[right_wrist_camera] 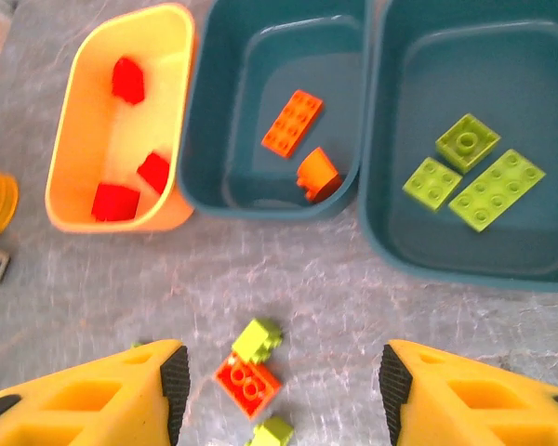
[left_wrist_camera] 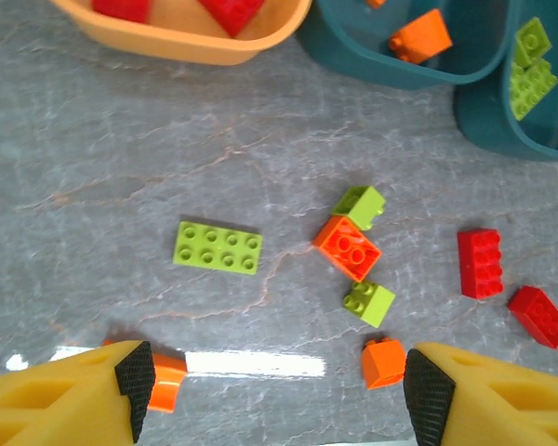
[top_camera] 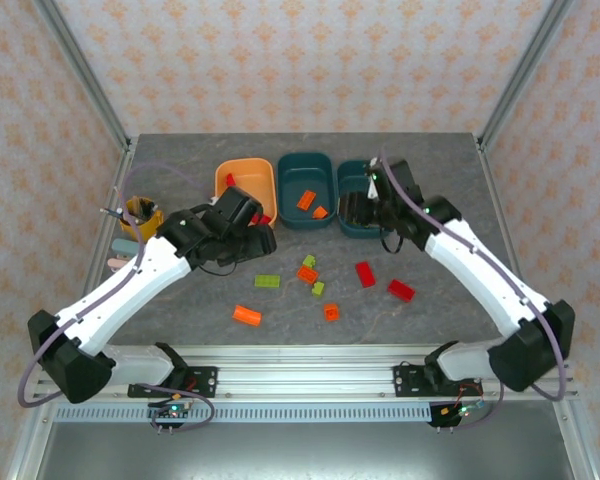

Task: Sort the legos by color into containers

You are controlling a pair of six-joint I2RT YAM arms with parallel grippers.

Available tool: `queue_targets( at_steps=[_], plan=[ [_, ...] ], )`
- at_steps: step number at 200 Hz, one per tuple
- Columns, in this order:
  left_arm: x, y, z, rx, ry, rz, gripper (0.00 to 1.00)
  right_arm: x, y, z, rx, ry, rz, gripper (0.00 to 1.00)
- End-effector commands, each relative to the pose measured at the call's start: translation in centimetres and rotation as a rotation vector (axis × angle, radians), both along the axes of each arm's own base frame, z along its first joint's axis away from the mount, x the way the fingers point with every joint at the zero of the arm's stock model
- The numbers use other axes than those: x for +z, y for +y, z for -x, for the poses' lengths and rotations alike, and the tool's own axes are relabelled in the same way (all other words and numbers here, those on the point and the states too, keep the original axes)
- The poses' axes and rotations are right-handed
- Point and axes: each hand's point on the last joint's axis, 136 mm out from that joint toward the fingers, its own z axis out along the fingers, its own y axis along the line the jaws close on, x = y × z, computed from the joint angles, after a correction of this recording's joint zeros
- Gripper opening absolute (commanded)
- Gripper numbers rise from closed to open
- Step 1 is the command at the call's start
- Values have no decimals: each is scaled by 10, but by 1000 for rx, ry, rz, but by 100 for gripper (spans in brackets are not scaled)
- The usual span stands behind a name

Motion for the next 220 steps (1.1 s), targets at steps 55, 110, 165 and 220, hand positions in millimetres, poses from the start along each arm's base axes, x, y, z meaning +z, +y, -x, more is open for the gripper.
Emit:
queue_targets(
  at_steps=[55, 110, 165, 220],
  plan=[
    [-87, 46, 70, 490, 267, 56, 72, -25, 71, 107, 491, -205, -5, 65],
    [-133, 32, 77, 721, 362, 189, 76, -44, 90, 147, 673, -241, 33, 79],
    [-165, 13, 82, 841, 451, 227, 81, -48, 93, 147, 685, -226, 44, 79],
    [-186, 15, 80, 884, 452, 194, 60, -51, 91, 148, 666, -197, 34, 78]
  ],
)
